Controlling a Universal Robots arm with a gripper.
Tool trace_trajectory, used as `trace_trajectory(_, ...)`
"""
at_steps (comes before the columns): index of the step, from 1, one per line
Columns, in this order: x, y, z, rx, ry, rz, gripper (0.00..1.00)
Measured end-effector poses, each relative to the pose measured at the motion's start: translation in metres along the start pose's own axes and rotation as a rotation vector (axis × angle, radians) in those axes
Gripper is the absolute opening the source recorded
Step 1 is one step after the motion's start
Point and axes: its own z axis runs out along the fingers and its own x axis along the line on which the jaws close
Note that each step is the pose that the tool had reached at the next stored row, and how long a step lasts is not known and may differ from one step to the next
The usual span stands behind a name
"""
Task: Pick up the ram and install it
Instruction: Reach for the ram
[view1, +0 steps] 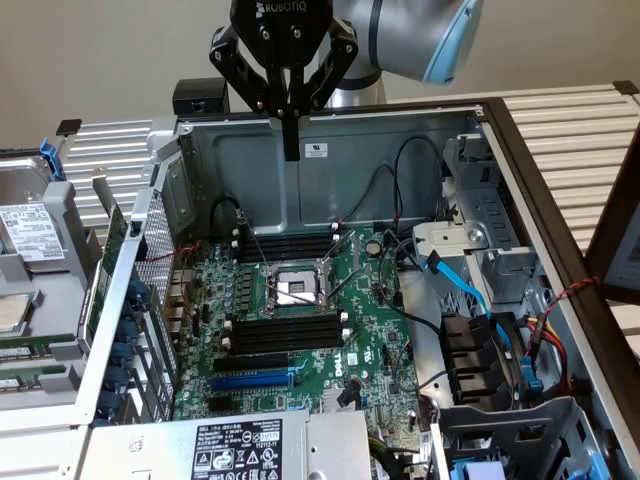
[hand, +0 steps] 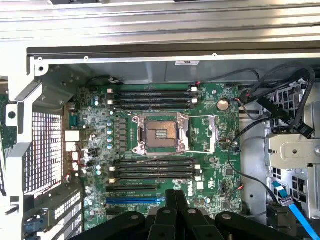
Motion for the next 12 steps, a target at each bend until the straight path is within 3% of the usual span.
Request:
trace_trajectory(5, 0.007, -0.0005, -0.0002, 0.0001, 0.0001, 0.000, 0.11)
trace_trajectory(12, 0.031, -0.0022, -0.0007, 0.0000, 0.0000, 0.000, 0.11)
